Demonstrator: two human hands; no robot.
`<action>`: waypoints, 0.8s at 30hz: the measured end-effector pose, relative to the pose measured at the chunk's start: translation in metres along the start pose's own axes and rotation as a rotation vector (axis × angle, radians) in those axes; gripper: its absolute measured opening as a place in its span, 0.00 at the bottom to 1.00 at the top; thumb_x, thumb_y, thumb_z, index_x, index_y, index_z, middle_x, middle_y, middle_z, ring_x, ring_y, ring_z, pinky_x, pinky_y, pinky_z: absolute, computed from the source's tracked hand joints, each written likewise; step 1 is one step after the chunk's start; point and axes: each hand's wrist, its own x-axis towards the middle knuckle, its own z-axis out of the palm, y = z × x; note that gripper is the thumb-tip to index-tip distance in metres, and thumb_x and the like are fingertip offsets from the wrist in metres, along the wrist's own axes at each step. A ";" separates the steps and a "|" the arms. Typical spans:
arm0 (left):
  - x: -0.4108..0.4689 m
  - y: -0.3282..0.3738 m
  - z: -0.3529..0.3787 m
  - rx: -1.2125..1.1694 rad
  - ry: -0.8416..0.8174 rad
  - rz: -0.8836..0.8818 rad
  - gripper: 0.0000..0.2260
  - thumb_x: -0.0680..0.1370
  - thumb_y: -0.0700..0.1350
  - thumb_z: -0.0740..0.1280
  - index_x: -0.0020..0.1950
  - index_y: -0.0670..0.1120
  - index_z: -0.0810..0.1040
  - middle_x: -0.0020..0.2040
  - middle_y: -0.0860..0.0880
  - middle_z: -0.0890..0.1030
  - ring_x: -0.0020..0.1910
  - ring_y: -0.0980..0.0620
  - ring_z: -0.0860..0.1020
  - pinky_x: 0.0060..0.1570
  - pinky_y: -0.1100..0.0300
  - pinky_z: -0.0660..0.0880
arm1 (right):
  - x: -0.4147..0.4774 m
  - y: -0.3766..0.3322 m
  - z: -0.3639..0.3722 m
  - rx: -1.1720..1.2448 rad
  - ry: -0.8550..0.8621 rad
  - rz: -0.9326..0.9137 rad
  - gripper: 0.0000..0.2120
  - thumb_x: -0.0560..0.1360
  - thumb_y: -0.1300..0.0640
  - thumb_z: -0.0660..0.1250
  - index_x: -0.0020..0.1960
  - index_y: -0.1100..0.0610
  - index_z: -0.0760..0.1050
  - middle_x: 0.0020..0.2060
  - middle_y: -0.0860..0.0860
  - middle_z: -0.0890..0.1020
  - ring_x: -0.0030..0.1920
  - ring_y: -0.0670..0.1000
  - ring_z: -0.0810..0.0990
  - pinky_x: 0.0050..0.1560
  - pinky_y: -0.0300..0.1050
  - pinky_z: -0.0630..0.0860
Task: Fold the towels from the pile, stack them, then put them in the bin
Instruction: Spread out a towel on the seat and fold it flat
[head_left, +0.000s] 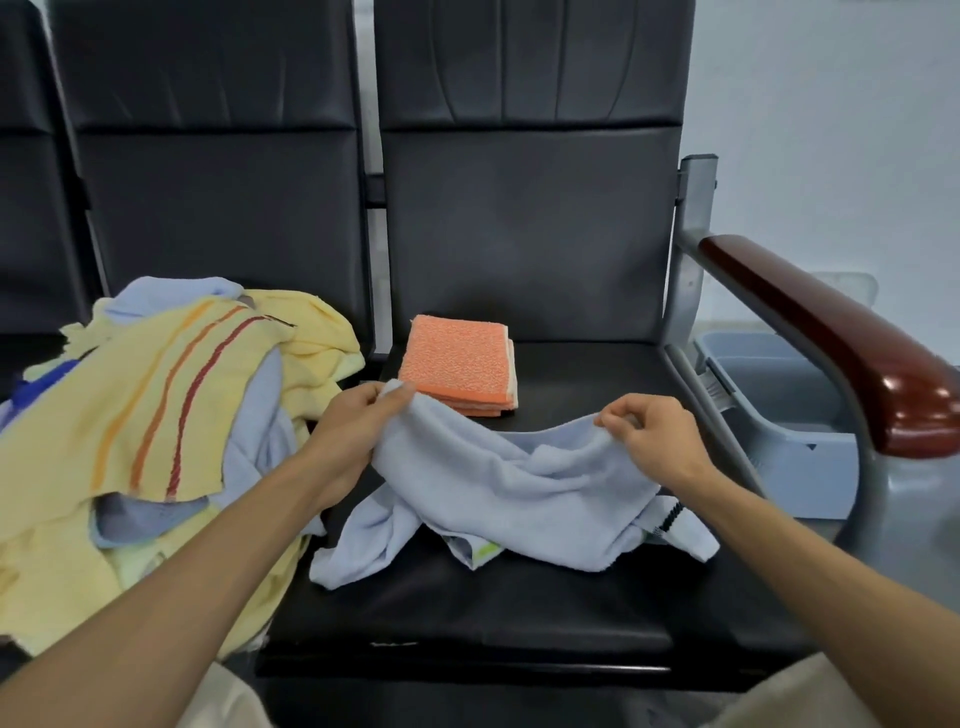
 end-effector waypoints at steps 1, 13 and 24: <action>-0.002 0.002 0.001 -0.015 -0.001 -0.001 0.17 0.76 0.56 0.69 0.50 0.41 0.80 0.53 0.39 0.81 0.51 0.46 0.77 0.52 0.51 0.71 | -0.001 -0.004 0.001 0.050 -0.009 -0.010 0.09 0.77 0.61 0.66 0.43 0.52 0.83 0.32 0.43 0.80 0.33 0.40 0.76 0.35 0.32 0.68; -0.022 0.154 -0.031 -0.056 0.138 0.318 0.07 0.77 0.44 0.70 0.51 0.42 0.78 0.50 0.43 0.81 0.47 0.47 0.78 0.49 0.52 0.77 | 0.012 -0.137 -0.089 0.521 0.197 -0.112 0.18 0.73 0.69 0.62 0.48 0.49 0.82 0.50 0.50 0.83 0.54 0.49 0.78 0.56 0.42 0.75; -0.067 0.246 -0.071 -0.132 0.266 0.423 0.07 0.81 0.43 0.63 0.58 0.44 0.76 0.55 0.46 0.78 0.54 0.48 0.77 0.54 0.54 0.76 | -0.001 -0.197 -0.176 0.746 0.486 -0.125 0.07 0.70 0.61 0.73 0.46 0.52 0.84 0.42 0.45 0.80 0.52 0.51 0.80 0.58 0.53 0.78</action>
